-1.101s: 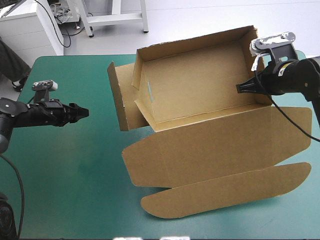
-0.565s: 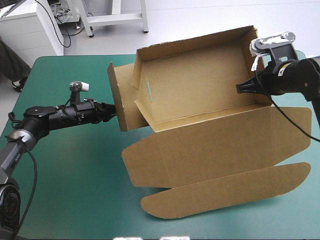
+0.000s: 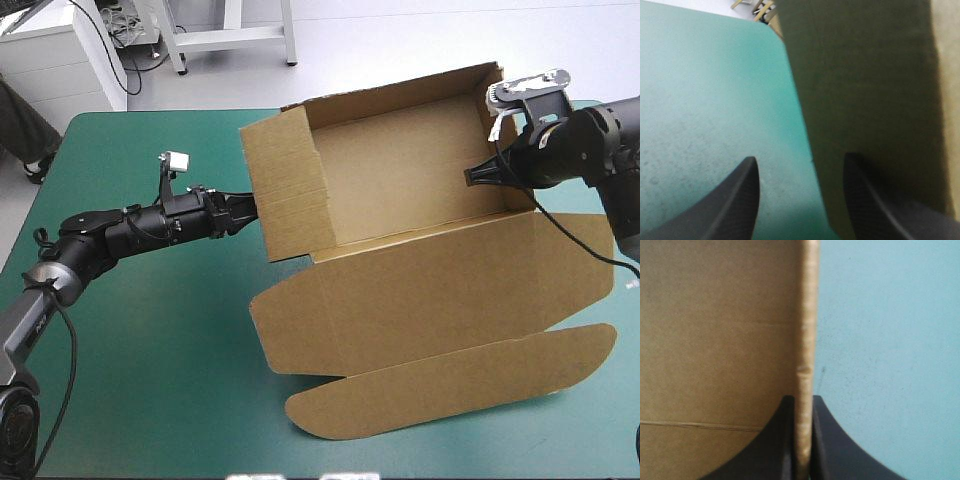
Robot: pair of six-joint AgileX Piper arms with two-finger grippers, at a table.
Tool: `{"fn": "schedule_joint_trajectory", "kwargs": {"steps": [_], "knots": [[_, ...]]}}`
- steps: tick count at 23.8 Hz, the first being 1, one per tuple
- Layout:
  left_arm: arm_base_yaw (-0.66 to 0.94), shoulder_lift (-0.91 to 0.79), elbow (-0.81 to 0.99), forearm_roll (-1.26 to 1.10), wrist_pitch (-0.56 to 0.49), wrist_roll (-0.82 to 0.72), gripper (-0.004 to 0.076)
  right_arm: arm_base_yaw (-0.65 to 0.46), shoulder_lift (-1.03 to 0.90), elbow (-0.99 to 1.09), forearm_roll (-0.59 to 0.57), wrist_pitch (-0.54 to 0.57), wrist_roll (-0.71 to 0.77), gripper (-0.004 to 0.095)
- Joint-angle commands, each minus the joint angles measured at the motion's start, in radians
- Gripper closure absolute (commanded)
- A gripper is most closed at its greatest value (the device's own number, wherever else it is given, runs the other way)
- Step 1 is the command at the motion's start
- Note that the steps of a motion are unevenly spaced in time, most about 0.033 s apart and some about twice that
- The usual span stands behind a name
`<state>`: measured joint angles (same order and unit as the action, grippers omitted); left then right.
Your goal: Fold the box
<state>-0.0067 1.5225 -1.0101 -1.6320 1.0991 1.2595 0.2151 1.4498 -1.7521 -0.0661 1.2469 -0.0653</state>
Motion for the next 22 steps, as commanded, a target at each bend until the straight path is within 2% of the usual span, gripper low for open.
{"fn": "schedule_joint_trajectory", "kwargs": {"steps": [1,7,10,13,19,22], "knots": [[-0.017,-0.060,-0.043,-0.117,0.089,-0.003,0.0356,-0.006,-0.006,-0.024,0.015,0.001,0.005,0.0928],[-0.092,-0.064,-0.066,-0.165,0.087,-0.037,0.0356,-0.005,0.028,-0.024,0.036,-0.016,0.005,0.0928],[-0.115,-0.064,-0.070,-0.171,0.046,-0.064,0.0356,-0.005,0.037,-0.024,0.040,-0.016,0.005,0.0928],[-0.117,-0.064,-0.082,-0.159,-0.027,-0.155,0.0356,-0.005,0.040,-0.024,0.047,-0.016,0.005,0.0928],[-0.148,-0.064,-0.242,0.174,-0.243,-0.461,0.0356,-0.003,0.040,-0.024,0.083,-0.020,0.014,0.0926],[-0.231,-0.064,-0.319,0.448,-0.372,-0.678,0.0356,0.026,0.040,-0.024,0.134,-0.080,0.014,0.0921]]}}
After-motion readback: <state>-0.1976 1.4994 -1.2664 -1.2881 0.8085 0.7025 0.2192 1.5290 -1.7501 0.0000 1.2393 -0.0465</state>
